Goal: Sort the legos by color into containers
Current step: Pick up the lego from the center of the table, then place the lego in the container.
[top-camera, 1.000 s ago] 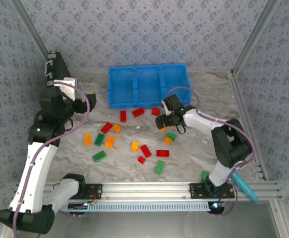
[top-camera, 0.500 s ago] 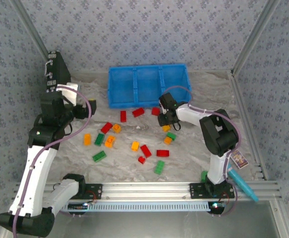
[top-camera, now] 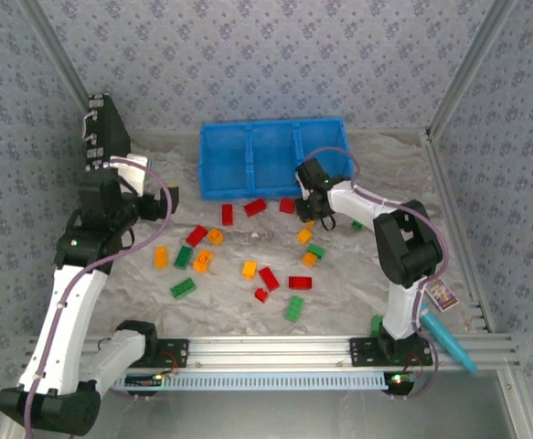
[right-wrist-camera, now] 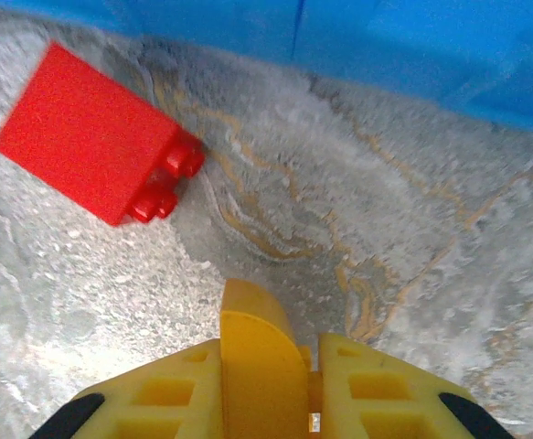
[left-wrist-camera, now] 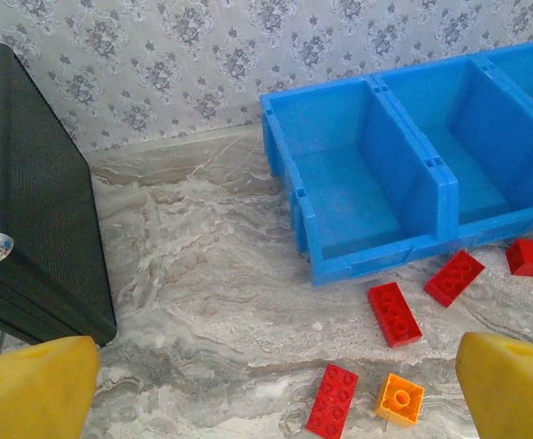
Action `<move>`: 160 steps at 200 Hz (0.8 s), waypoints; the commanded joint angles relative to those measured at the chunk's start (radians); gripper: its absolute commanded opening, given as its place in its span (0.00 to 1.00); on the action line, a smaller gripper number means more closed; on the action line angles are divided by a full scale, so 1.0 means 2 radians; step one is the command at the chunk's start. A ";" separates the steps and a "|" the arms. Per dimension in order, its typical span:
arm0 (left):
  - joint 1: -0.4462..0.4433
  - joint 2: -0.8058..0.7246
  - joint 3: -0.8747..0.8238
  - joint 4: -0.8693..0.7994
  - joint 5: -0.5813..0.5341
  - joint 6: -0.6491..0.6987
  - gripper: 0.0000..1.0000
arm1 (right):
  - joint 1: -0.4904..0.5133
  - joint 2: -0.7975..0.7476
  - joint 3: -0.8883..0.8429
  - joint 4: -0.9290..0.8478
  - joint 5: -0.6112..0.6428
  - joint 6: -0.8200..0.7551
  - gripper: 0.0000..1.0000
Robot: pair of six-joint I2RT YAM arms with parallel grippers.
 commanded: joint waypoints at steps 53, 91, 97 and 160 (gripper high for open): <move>-0.002 -0.019 -0.021 0.034 -0.007 0.026 1.00 | 0.025 -0.018 0.172 -0.071 -0.045 -0.015 0.21; -0.007 -0.017 -0.020 0.037 0.041 0.032 1.00 | 0.056 0.083 0.355 -0.083 -0.053 -0.024 0.20; -0.009 -0.018 -0.023 0.039 0.042 0.033 1.00 | 0.059 0.104 0.388 -0.085 -0.057 -0.025 0.20; -0.015 -0.029 -0.043 0.048 0.040 0.031 1.00 | 0.079 0.310 0.666 -0.100 -0.092 -0.022 0.21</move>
